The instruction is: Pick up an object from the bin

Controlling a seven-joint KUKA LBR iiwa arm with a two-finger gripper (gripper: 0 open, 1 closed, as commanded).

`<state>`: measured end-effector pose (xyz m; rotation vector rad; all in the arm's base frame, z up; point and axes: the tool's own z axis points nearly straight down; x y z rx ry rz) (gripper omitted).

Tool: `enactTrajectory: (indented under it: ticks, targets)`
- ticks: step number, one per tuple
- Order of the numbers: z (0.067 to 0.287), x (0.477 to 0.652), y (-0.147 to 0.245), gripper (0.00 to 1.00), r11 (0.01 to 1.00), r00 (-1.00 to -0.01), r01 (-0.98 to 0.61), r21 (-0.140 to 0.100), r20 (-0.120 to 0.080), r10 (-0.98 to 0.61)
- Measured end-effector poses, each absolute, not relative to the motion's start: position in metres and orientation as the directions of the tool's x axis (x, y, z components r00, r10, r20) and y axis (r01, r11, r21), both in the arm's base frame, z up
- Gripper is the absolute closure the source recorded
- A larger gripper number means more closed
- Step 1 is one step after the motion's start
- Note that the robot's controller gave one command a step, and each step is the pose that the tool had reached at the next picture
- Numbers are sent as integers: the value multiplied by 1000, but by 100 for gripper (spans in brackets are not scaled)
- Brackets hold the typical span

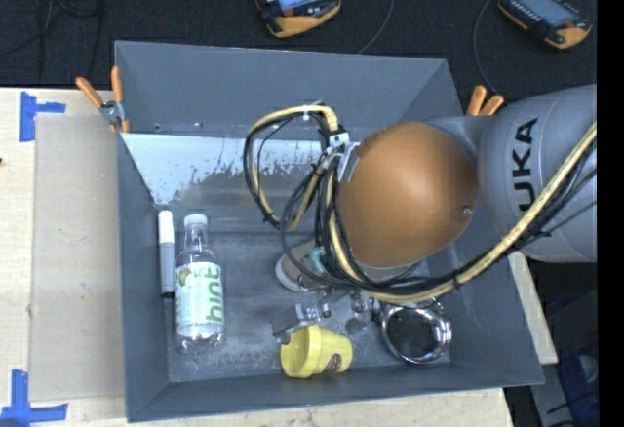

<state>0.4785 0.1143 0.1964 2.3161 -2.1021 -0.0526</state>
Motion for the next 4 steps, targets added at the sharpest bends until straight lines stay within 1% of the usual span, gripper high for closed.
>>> enactTrajectory:
  ticks: [1, 2, 3, 4]
  targets:
    - [97, 482, 103, 0, -326, 325, -945, 33, -21, -945]
    - [103, 487, 105, 100, -326, 325, -945, 17, -19, -945]
    - [112, 492, 111, 100, -218, 218, -976, -11, -21, -976]
    - [78, 537, 126, 100, -281, 281, -960, -23, -29, -959]
